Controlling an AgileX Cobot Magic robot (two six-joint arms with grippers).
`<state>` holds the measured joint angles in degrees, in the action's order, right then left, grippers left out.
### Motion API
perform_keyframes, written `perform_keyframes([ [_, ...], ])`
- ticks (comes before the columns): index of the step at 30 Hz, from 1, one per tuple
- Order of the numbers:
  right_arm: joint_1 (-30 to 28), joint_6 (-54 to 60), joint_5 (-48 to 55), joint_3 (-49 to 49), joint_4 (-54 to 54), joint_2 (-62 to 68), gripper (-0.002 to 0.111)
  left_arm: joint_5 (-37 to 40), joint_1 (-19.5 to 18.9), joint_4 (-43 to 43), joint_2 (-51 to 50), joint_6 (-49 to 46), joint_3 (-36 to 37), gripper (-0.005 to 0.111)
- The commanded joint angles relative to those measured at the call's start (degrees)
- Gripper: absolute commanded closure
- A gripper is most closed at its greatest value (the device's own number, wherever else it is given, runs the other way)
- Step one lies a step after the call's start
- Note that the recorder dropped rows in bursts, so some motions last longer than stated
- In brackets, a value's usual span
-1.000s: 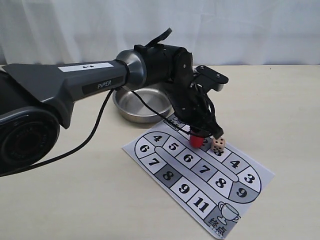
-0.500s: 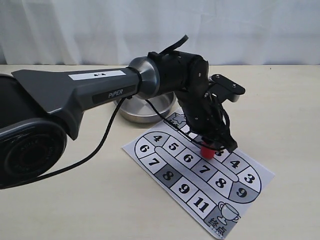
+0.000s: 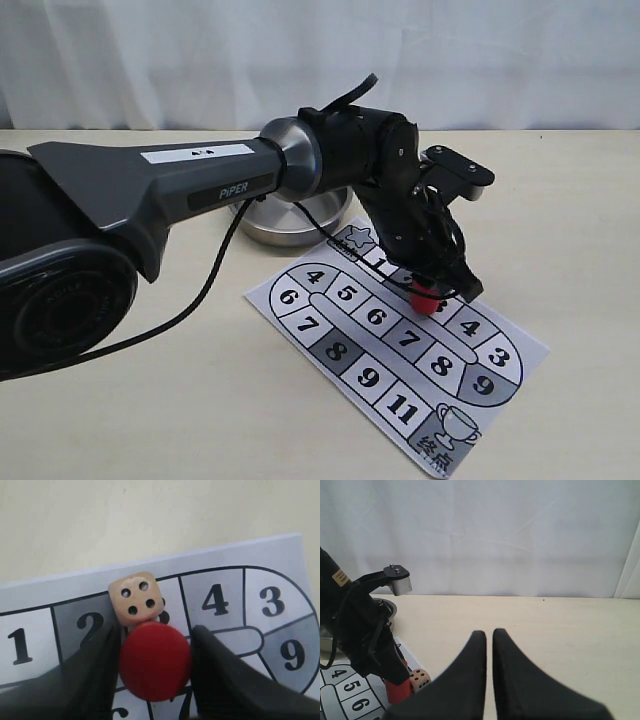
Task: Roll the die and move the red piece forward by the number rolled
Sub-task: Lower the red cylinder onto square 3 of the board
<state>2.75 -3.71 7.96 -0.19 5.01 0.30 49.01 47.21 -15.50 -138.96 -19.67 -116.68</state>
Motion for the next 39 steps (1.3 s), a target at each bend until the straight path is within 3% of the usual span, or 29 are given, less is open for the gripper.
perform_keyframes([
  [1,-0.2,0.0,-0.2,0.2,0.0,-0.3,0.104,-0.7,0.1,-0.9,-1.2,-0.1,-0.1,0.107],
  [12,-0.2,0.0,-0.2,0.2,0.0,-0.3,0.104,1.2,0.8,-5.4,3.0,-3.1,-0.1,0.107],
  [24,-0.2,0.0,-0.2,0.2,0.0,-0.3,0.104,-9.3,4.0,-7.3,0.6,-8.3,-0.1,0.107],
  [39,-0.2,0.0,-0.2,0.2,0.0,-0.3,0.104,-6.2,4.5,-7.7,-3.1,-9.5,-0.1,0.107],
])
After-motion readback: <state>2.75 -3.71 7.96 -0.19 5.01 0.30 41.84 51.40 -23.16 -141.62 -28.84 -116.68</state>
